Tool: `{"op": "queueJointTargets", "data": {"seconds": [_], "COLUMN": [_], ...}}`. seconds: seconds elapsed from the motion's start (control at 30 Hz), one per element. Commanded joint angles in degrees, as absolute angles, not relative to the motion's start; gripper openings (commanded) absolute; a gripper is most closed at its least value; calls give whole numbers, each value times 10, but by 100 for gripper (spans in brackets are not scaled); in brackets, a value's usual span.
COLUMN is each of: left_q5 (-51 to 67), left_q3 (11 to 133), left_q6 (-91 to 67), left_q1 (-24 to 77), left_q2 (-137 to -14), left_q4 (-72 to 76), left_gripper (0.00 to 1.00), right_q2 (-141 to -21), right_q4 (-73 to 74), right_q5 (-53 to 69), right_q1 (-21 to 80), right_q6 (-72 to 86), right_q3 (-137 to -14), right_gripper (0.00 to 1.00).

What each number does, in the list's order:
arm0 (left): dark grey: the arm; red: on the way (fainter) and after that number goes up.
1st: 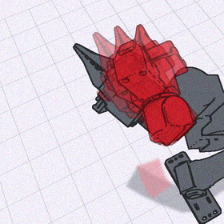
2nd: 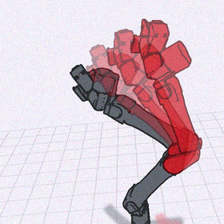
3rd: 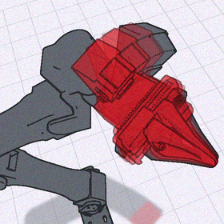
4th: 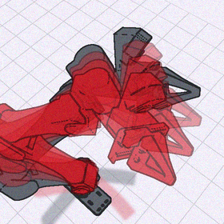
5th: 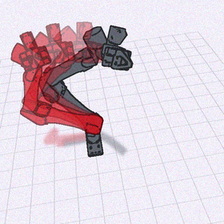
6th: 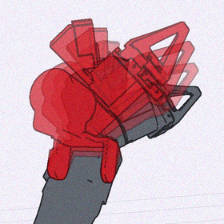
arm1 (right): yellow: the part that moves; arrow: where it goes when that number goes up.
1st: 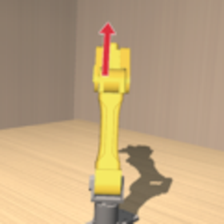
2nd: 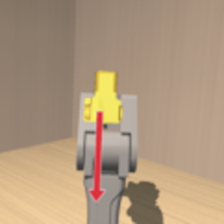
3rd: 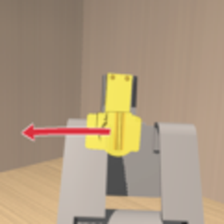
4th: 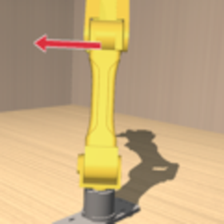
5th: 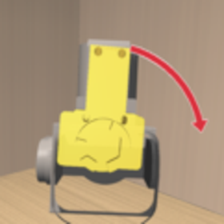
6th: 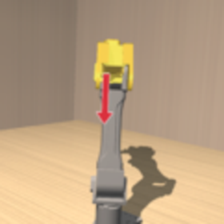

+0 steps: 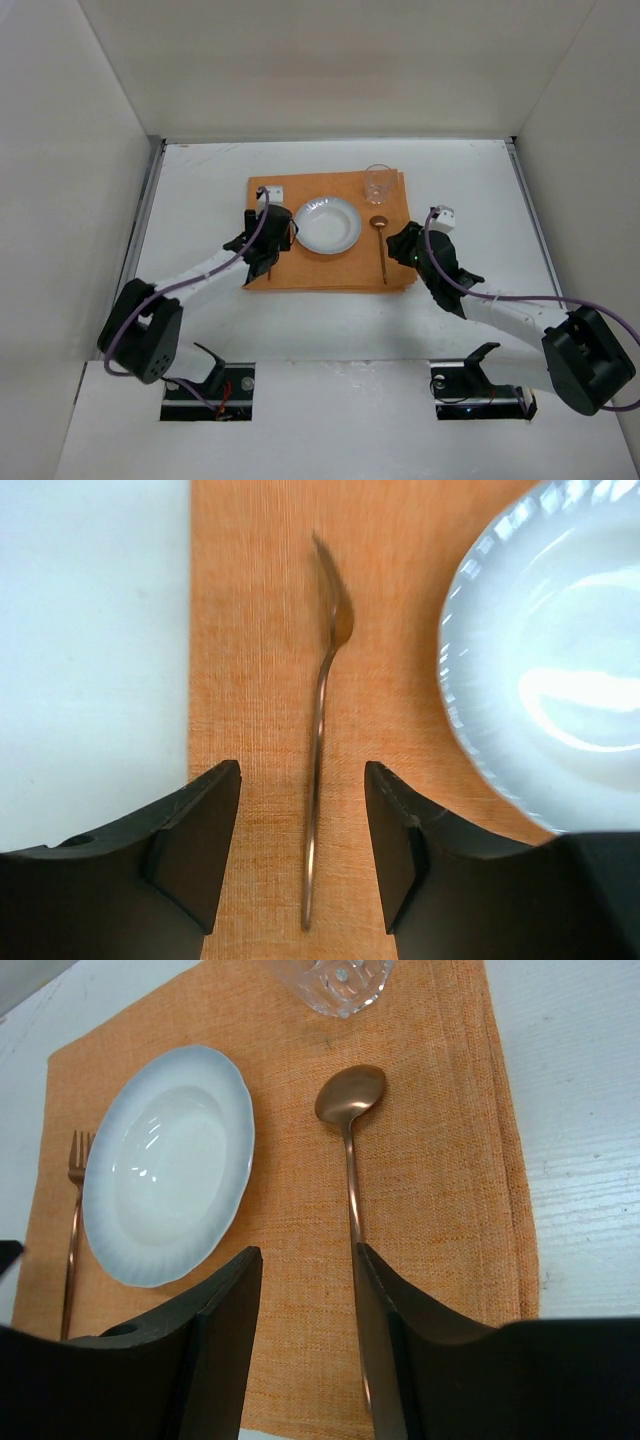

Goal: Set the dinner table for one person

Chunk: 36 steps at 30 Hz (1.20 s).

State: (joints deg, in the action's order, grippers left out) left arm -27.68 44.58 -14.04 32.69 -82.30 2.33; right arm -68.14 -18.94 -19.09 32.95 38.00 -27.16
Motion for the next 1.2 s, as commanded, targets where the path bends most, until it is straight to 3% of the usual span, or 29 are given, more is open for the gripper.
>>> {"op": "queueJointTargets", "data": {"seconds": [0.0, 0.1, 0.13, 0.23, 0.3, 0.4, 0.47, 0.57, 0.67, 0.83, 1.17], "left_q5": [-314, -337, -350, -387, -404, -424, -427, -417, -384, -356, -362], "left_q3": [433, 411, 399, 355, 331, 314, 310, 310, 308, 303, 301], "left_q6": [-165, -197, -213, -267, -303, -365, -397, -438, -449, -449, -462], "left_q1": [340, 336, 331, 306, 284, 247, 216, 171, 143, 128, 126], "left_q2": [-737, -673, -651, -579, -535, -488, -478, -482, -483, -494, -517], "left_q4": [21, 22, 21, 11, -14, -80, -125, -173, -185, -176, -151], "left_gripper": [50, 50, 49, 35, 14, 8, 11, 25, 34, 48, 54], "right_q2": [-672, -666, -660, -639, -624, -603, -592, -580, -584, -589, -610], "right_q4": [-226, -221, -220, -220, -222, -226, -227, -235, -239, -240, -247], "right_q5": [-190, -192, -197, -206, -214, -229, -229, -232, -229, -232, -218], "right_q1": [327, 327, 327, 321, 312, 298, 290, 283, 280, 278, 276], "right_q6": [384, 385, 386, 399, 405, 420, 428, 432, 433, 433, 434], "right_q3": [-273, -274, -272, -260, -251, -234, -226, -217, -215, -215, -220], "right_gripper": [42, 12, 7, 5, 8, 14, 22, 40, 48, 52, 52]}}
